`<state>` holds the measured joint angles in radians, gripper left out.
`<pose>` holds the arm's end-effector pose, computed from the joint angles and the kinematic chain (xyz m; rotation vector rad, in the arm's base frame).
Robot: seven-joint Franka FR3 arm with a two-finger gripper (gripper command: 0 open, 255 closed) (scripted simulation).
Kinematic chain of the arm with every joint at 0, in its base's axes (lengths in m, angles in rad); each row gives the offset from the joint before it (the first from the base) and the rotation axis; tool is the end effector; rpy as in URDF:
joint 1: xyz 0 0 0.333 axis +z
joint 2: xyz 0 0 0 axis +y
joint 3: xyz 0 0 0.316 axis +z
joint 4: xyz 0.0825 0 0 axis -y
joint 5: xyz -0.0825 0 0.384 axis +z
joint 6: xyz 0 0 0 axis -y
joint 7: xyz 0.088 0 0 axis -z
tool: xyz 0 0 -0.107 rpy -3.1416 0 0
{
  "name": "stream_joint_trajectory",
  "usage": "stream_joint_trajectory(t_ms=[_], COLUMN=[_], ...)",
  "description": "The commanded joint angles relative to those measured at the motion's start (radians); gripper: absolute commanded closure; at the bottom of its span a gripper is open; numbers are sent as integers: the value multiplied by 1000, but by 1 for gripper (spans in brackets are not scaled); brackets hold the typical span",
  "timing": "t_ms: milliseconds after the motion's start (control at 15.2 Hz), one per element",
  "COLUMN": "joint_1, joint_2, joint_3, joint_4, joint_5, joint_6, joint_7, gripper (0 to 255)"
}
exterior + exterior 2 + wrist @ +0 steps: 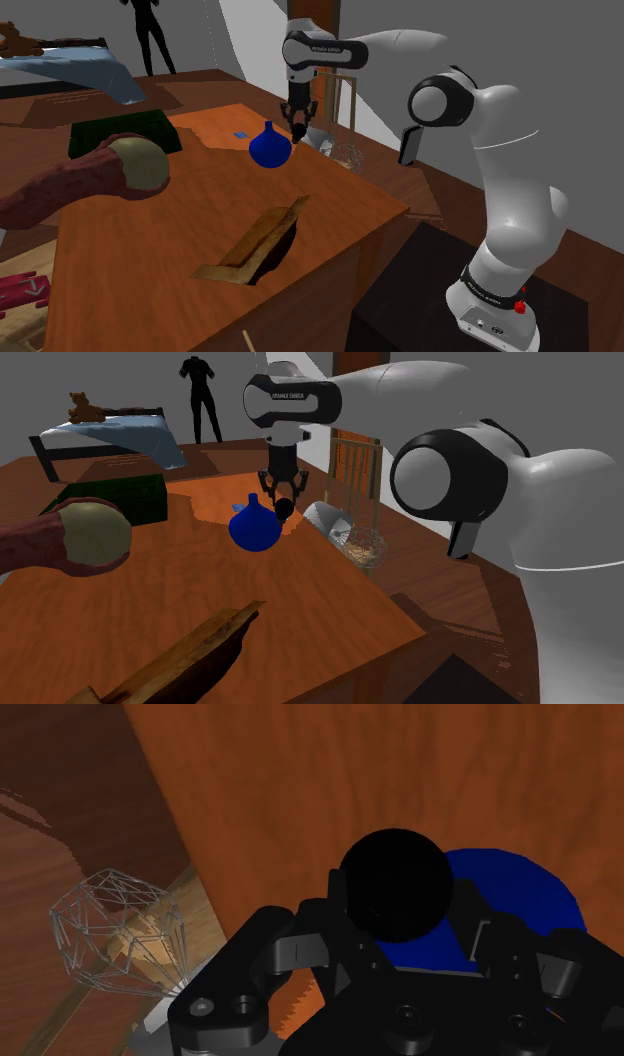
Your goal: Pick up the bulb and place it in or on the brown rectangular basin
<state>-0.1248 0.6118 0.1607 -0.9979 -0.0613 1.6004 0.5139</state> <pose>0.7220 -0.0174 0.5072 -3.0140 0.7772 0.0170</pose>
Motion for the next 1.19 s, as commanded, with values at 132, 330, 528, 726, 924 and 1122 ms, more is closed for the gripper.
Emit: stream_joint_trajectory(t_ms=[132, 330, 528, 726, 924, 1122], joint_1=[28, 56, 86, 117, 150, 185], joint_2=[-119, -198, -263, -317, -361, -395], joint_3=[18, 34, 53, 73, 95, 119], joint_4=[-186, -308, -405, -482, -544, -592], joint_5=[8, 14, 19, 24, 28, 32], joint_6=[68, 112, 145, 170, 190, 205], joint_7=[57, 107, 160, 214, 271, 330], gripper=[255, 255, 255, 255, 255, 255])
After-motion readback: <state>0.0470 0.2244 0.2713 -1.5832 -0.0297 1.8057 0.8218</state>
